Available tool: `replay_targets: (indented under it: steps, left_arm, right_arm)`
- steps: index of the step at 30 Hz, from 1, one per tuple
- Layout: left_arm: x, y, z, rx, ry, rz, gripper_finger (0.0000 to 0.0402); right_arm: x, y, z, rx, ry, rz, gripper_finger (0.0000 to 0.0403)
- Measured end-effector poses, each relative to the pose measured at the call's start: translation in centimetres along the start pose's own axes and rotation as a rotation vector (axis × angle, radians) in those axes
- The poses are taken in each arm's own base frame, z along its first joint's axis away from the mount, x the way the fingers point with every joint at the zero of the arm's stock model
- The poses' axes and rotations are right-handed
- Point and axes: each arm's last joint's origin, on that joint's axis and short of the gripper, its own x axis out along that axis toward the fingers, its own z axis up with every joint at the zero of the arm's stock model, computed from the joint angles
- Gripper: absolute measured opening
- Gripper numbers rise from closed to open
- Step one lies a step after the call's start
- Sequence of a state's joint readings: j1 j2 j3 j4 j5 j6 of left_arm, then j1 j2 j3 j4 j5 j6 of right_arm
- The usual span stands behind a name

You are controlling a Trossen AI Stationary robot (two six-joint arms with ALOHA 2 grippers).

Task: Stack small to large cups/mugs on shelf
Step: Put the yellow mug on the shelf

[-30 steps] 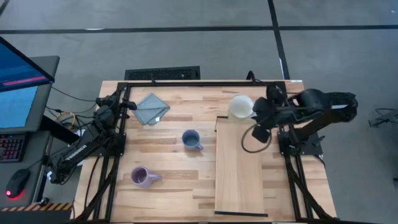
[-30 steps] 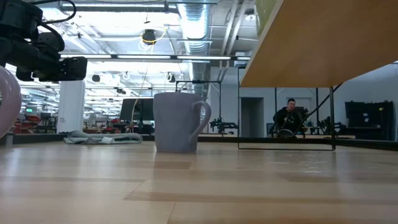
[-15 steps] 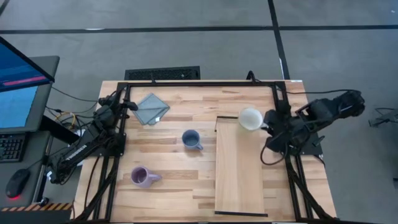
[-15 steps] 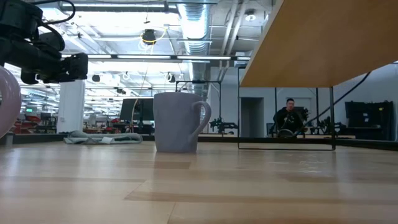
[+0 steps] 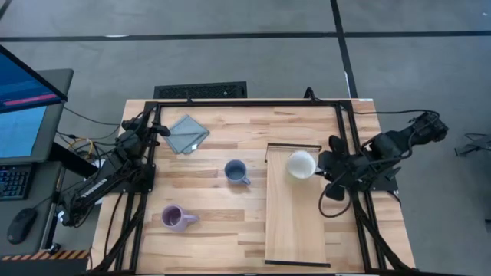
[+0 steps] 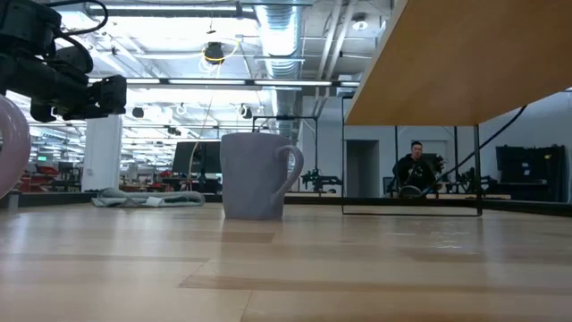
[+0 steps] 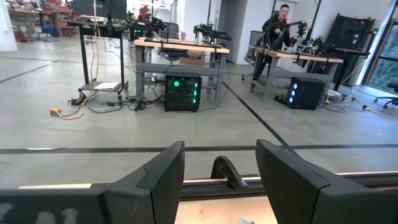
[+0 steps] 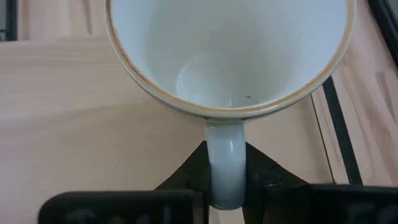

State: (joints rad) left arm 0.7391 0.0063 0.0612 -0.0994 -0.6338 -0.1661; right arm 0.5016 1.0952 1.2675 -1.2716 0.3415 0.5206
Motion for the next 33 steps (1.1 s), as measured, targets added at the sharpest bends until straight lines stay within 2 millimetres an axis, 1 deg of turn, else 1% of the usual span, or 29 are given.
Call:
replay_targets:
  steps: [4,19,25,33]
  left_arm:
    - [0.0,0.0,0.0,0.000,0.000,0.000,0.0189]
    - [0.0,0.0,0.0,0.000,0.000,0.000,0.0189]
    - [0.0,0.0,0.0,0.000,0.000,0.000,0.0189]
    - [0.0,0.0,0.0,0.001,0.000,0.000,0.0189]
  right_arm:
    - [0.2,0.0,0.1,-0.016,0.021,0.016,0.0064]
    - [0.6,-1.2,0.7,-0.032,0.027,-0.001,0.0065]
    - [0.8,-1.5,1.1,-0.074,0.018,0.016,0.0064]
    - [0.9,-2.2,1.2,-0.081,0.035,-0.006,0.0064]
